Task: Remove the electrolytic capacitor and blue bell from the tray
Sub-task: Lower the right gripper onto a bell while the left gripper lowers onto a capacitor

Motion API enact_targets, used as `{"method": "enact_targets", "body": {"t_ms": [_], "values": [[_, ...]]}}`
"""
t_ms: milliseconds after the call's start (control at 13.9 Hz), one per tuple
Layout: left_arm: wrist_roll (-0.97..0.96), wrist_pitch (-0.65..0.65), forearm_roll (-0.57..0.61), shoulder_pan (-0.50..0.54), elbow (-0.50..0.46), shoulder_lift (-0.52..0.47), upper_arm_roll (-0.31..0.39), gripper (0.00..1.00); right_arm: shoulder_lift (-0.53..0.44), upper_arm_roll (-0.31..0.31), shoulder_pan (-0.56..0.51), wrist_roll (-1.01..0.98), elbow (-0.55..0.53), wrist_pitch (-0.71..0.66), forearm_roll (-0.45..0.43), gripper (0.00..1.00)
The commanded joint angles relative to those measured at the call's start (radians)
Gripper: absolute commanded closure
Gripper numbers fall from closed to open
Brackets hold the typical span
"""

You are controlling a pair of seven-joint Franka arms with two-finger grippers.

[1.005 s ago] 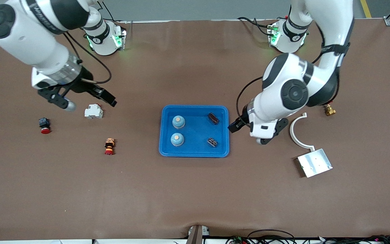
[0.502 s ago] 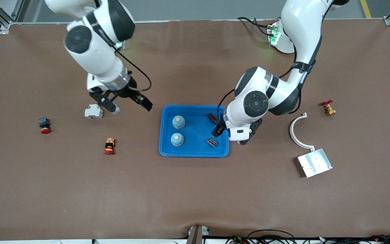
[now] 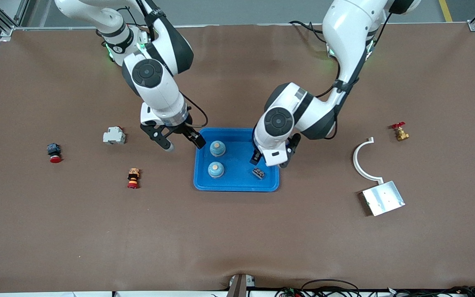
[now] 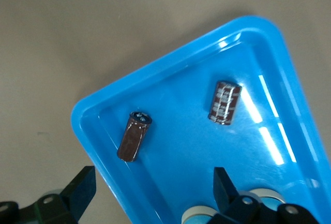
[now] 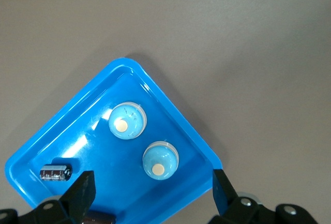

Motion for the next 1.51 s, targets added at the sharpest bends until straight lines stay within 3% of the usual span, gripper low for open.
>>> {"method": "enact_targets", "body": {"t_ms": [0, 287, 718, 1435], "values": [[-0.023, 0.048, 0.019, -0.004, -0.032, -0.002, 0.006, 0.0, 0.089, -0.014, 0.018, 0.041, 0.078, 0.008, -0.028, 0.0], [-0.025, 0.098, 0.02, -0.014, -0.111, -0.008, 0.005, 0.0, 0.203, -0.014, 0.047, 0.188, 0.127, 0.101, -0.135, 0.0], [-0.04, 0.161, 0.014, -0.04, -0.136, 0.015, 0.005, 0.0, 0.355, -0.018, 0.084, 0.285, 0.251, 0.106, -0.148, 0.0], [-0.039, 0.277, 0.022, -0.053, -0.193, 0.035, 0.005, 0.0, 0.446, -0.021, 0.088, 0.314, 0.277, 0.173, -0.178, 0.0]]}}
